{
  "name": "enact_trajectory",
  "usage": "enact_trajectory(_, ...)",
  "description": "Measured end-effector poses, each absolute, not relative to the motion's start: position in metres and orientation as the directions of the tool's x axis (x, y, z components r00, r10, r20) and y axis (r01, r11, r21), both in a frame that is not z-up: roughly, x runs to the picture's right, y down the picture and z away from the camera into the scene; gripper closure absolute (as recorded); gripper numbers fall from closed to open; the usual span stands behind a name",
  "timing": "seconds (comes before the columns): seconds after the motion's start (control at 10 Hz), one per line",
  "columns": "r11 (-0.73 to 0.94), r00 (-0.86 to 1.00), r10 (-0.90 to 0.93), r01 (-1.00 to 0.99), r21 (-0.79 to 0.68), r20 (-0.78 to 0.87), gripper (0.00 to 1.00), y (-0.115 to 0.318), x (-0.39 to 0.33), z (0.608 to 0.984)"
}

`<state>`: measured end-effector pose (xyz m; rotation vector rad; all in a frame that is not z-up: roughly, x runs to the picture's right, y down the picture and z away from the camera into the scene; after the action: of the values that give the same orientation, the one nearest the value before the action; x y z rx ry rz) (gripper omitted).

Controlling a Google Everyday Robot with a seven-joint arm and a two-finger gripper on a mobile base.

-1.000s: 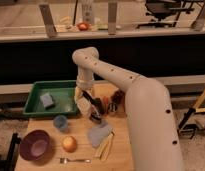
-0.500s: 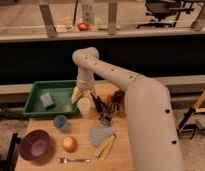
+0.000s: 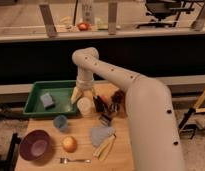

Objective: Place brush in paper cup

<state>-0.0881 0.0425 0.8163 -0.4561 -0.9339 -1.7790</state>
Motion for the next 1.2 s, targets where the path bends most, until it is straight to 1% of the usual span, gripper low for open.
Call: enact_trajectory(1.2, -0.192, -0.427, -0.609, 0.897, 0.398, 0.668, 0.20, 0.0433, -0.0925, 0.8125)
